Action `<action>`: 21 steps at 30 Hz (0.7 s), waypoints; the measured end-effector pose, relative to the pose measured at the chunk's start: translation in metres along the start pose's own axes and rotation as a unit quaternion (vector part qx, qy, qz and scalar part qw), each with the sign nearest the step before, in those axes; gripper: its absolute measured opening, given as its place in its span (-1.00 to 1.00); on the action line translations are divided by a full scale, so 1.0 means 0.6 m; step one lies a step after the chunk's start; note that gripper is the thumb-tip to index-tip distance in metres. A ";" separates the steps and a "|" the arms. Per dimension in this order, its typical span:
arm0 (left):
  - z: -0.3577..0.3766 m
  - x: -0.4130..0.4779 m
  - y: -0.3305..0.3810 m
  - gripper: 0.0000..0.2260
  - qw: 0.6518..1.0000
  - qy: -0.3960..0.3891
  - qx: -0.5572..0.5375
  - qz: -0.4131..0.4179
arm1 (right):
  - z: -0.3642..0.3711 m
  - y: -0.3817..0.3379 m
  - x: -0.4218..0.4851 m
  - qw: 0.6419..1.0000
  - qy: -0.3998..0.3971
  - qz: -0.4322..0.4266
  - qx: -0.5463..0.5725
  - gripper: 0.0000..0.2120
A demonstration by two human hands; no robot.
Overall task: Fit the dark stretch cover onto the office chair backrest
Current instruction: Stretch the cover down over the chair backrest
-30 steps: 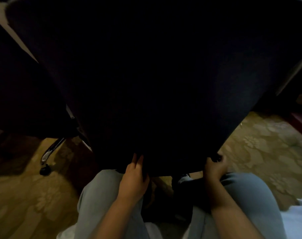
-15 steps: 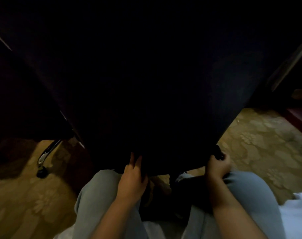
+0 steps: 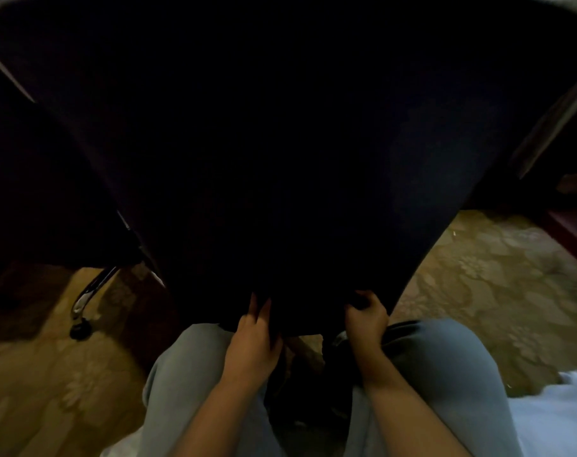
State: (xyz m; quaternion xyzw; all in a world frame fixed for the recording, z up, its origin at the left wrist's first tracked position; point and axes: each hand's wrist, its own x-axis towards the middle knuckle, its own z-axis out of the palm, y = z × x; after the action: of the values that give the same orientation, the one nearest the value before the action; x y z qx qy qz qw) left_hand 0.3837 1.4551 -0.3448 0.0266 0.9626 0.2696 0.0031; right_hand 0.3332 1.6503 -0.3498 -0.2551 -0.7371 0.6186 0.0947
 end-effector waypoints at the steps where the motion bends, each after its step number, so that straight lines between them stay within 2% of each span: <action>1: 0.000 -0.001 -0.001 -0.36 1.000 0.001 -0.004 0.003 | -0.009 -0.001 0.007 1.000 0.021 0.000 0.003 -0.79; 6: -0.002 -0.001 -0.003 -0.37 1.000 -0.004 0.010 -0.007 | -0.068 0.005 0.055 0.991 0.114 0.058 0.040 -0.77; 9: -0.002 0.001 -0.004 -0.37 1.000 -0.001 -0.003 -0.010 | -0.060 0.006 0.059 0.990 0.120 0.066 0.036 -0.77; 13: -0.004 -0.001 -0.003 -0.37 1.000 0.003 0.002 -0.005 | -0.003 0.010 0.019 0.996 0.080 0.023 0.010 -0.80; 16: -0.004 -0.002 -0.003 -0.37 1.000 0.005 -0.001 0.001 | 0.033 0.019 -0.013 1.000 -0.008 0.015 -0.015 -0.79; 18: -0.004 -0.003 -0.006 -0.37 1.000 0.005 0.000 -0.001 | 0.049 0.022 -0.026 0.996 -0.071 -0.024 -0.039 -0.80; 21: -0.004 -0.004 -0.008 -0.37 1.000 0.005 -0.003 -0.004 | 0.047 0.018 -0.022 0.996 -0.059 -0.046 -0.052 -0.80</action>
State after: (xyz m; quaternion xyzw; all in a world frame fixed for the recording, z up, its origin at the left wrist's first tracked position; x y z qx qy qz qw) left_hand 0.3858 1.4493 -0.3452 0.0217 0.9620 0.2722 -0.0004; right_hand 0.3345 1.6206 -0.3639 -0.1884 -0.7837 0.5882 0.0663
